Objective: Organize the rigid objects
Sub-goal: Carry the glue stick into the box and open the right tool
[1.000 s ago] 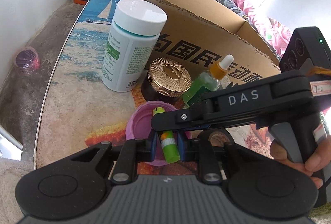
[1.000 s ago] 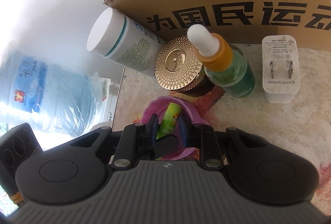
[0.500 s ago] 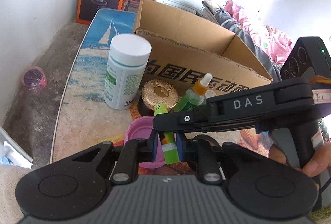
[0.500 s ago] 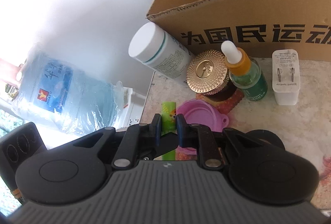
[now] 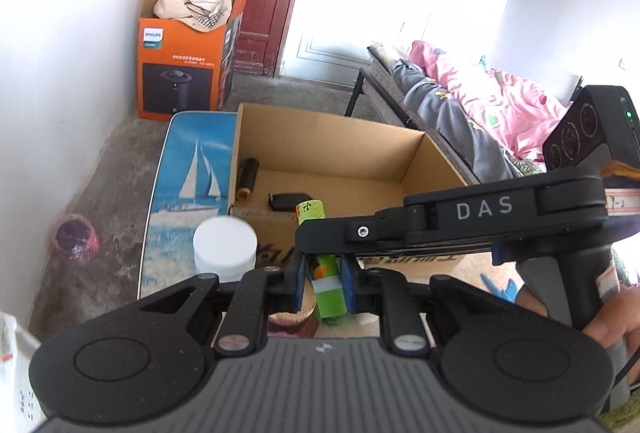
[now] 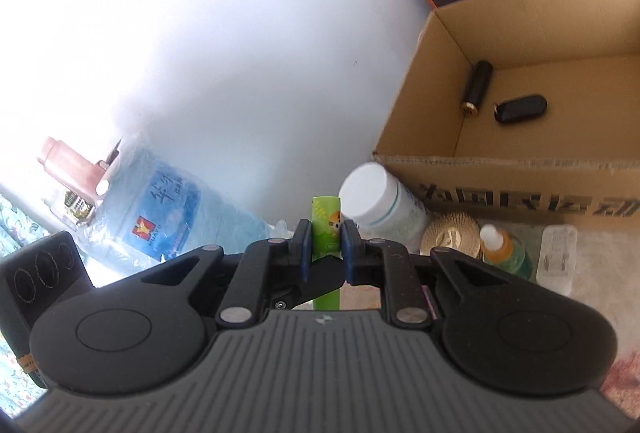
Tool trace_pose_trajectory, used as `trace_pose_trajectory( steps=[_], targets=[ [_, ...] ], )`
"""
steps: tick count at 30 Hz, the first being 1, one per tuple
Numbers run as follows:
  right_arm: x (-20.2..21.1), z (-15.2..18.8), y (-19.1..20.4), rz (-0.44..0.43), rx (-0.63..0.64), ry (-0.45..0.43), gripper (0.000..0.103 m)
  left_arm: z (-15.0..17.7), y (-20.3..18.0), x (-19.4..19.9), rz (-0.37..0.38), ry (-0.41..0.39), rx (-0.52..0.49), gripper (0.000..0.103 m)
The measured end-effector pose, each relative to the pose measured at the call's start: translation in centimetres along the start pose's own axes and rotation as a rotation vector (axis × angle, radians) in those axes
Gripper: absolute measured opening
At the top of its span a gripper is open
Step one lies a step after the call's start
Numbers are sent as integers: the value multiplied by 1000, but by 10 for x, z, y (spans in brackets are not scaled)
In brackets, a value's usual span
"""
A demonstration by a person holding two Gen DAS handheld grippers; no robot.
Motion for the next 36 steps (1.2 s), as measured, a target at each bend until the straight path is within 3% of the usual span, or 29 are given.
trace_pose_trajectory(
  steps=[6,15,22,27,31,33,36],
  targets=[
    [0,-63,-25,17,-53,-23,15,-57,-3,-38,26,50,-17,19],
    [-46,-136,-125,50,-308,45,15,-108,6,-156,-10,274,-38,18],
    [-92,-142,-199,99,-490,103,15,-99,19,-237,-79,431,-71,18],
    [-116,-137,-224,124,-562,125,16,-90,27,-268,-127,493,-87,20],
    [-127,-139,-240,147,-598,116,17,-91,31,-276,-144,498,-77,32],
    [-130,-139,-243,139,-626,116,19,-93,31,-274,-139,483,-64,43],
    [-124,-139,-241,134,-638,100,27,-96,28,-268,-126,461,-55,47]
  ],
)
Point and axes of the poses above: each gripper's, at about its wrist camera, not at the fingertips, and x roughly against the way its jaws point, y to its left, z to its underside, the point moved 9 cm from there along -x, roughly the way its jaws point, and after that the axes turned 2 degrees about -z, right-handed, at the moved point
